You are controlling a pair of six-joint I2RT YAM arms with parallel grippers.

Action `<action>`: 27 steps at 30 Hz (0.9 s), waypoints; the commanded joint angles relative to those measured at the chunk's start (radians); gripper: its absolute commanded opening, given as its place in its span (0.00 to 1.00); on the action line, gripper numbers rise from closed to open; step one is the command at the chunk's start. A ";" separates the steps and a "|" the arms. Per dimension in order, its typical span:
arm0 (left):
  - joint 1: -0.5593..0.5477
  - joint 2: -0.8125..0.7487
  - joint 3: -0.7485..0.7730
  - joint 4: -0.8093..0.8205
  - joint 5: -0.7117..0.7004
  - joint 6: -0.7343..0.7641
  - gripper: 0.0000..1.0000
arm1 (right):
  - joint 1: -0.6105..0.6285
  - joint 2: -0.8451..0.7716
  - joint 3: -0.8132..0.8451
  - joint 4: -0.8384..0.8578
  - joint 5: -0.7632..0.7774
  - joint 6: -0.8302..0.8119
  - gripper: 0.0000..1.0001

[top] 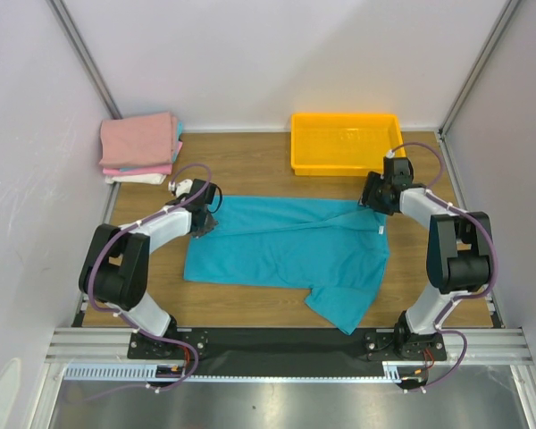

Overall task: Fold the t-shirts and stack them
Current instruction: Fold the tshirt

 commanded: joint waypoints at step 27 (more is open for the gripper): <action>-0.003 0.001 0.034 0.028 -0.008 0.059 0.00 | 0.021 -0.293 -0.202 -0.147 -0.122 -0.059 0.06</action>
